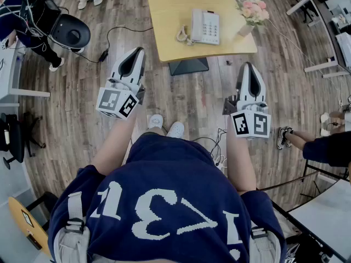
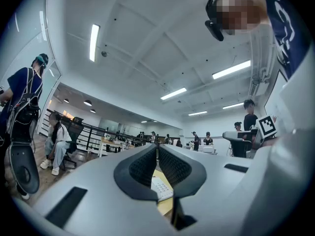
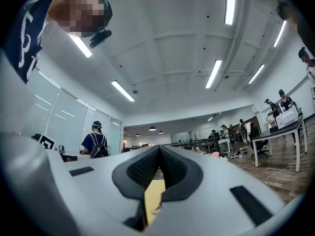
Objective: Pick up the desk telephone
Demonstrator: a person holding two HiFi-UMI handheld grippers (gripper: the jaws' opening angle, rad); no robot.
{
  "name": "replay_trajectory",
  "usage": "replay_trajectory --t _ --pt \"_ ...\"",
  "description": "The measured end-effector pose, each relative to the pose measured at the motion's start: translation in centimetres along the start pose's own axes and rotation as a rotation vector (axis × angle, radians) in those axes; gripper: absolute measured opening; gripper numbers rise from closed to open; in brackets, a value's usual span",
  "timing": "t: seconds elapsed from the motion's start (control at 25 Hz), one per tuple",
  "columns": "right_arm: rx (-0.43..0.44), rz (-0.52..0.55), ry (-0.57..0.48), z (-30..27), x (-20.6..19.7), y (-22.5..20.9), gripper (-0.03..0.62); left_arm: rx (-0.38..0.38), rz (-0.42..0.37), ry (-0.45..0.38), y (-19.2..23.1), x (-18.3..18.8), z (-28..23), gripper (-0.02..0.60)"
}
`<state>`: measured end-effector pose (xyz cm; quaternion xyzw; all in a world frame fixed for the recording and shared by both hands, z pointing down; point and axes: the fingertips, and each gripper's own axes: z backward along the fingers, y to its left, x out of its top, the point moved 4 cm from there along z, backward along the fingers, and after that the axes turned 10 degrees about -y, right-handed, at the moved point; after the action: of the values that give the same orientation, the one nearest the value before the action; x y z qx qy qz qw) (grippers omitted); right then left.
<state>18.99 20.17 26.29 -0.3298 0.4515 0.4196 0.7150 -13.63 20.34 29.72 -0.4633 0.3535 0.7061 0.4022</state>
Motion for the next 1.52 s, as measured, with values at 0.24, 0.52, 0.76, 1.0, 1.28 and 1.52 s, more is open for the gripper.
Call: replay_trajectory --t 0.24,0.52,0.76,1.0,1.28,1.52 --pt "0.034 0.009 -0.009 0.7 0.4 0.3 0.025 -0.012 -0.001 -0.009 -0.9 -0.1 0.0 0.025" --pt "0.018 -0.016 -0.027 0.1 0.1 -0.9 0.026 -0.045 -0.036 -0.008 -1.8 0.0 -1.3 0.025" --pt "0.011 -0.010 -0.024 -2.9 -1.3 -2.0 0.026 -0.066 0.025 -0.046 -0.3 -0.9 -4.7 0.025" --pt "-0.009 0.050 -0.056 -8.7 -2.4 -3.5 0.026 -0.118 0.048 -0.063 3.9 -2.7 -11.7 0.025" --pt "-0.105 0.068 -0.153 -16.0 -4.2 -4.3 0.028 -0.224 0.075 -0.062 10.5 -4.2 -20.9 0.025" --pt "-0.245 0.044 -0.199 -19.2 -6.1 -4.8 0.029 -0.316 0.103 -0.021 14.4 -6.1 -26.5 0.025"
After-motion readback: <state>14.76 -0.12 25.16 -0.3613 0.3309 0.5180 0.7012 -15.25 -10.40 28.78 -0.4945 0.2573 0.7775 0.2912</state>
